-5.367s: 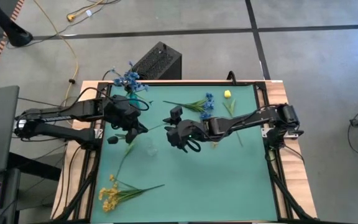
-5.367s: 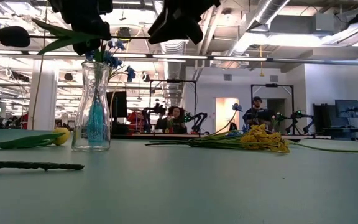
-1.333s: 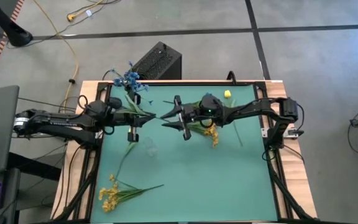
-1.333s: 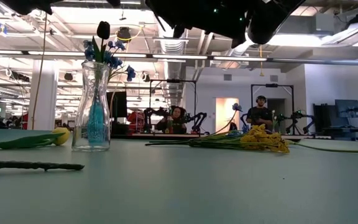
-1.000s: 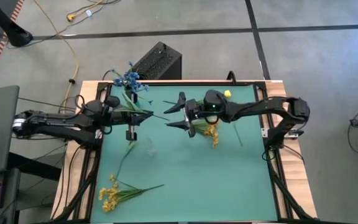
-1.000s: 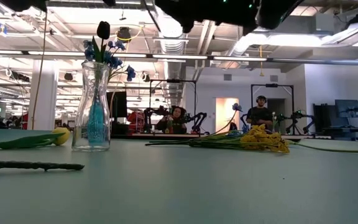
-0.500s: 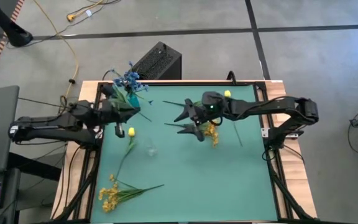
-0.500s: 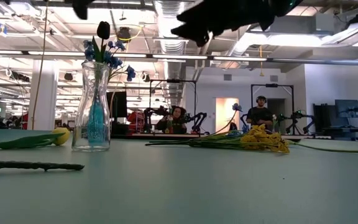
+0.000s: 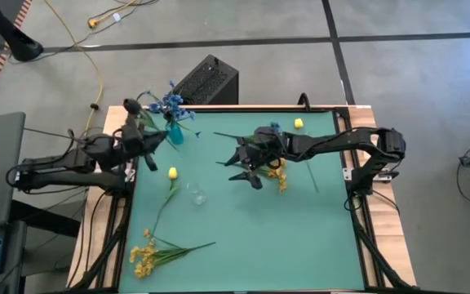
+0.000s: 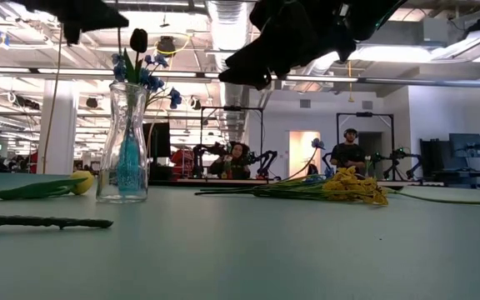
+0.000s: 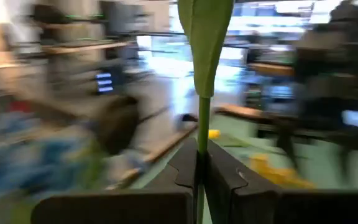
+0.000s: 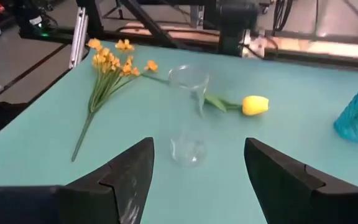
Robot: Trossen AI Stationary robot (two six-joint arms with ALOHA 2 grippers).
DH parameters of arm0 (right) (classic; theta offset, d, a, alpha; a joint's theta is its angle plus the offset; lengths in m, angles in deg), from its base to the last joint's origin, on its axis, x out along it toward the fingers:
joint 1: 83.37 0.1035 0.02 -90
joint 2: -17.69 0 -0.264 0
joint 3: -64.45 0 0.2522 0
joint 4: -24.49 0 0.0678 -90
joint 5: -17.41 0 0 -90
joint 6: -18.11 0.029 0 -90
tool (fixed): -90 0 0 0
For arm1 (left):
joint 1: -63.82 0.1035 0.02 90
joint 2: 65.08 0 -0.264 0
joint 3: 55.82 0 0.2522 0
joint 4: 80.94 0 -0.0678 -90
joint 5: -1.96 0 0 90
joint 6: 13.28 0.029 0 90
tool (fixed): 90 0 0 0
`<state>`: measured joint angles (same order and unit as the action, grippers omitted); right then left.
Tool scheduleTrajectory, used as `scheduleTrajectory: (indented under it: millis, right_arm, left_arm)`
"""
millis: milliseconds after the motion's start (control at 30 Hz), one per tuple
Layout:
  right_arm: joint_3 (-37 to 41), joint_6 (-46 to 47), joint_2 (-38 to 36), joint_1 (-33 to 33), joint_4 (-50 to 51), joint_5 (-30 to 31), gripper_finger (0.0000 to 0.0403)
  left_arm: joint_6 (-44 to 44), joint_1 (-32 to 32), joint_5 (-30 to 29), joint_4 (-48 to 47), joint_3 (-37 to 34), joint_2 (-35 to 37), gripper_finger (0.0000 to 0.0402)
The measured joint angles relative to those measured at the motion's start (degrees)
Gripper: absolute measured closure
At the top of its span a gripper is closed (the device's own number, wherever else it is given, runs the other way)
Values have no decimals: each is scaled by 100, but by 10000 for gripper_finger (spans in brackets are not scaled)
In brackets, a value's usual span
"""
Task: Sort flowers into vase by color
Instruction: Put the black flower into the blue vase
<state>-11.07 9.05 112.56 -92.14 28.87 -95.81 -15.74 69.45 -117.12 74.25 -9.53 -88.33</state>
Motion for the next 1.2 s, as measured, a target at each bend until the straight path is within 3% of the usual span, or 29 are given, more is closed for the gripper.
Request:
scheduleTrajectory:
  millis: [200, 433, 567, 767, 1200]
  right_arm:
    - [0, 0, 0, 0, -15, -2, 127]
    - [0, 0, 0, 0, -31, -2, 127]
    - [0, 0, 0, 0, -81, -2, 127]
    - [0, 2, 0, 5, -196, -4, 127]
    - [0, -37, 0, 7, -127, -4, 127]
  left_arm:
    - [232, 4, -1438, -111, 0, -45, 401]
    - [587, 129, -1963, -90, -2, -47, 401]
    - [593, 439, -1885, -33, -10, -147, 401]
    - [1330, 1084, -1230, 1397, -537, -386, 401]
    - [1174, 1917, -454, 1736, -797, -452, 401]
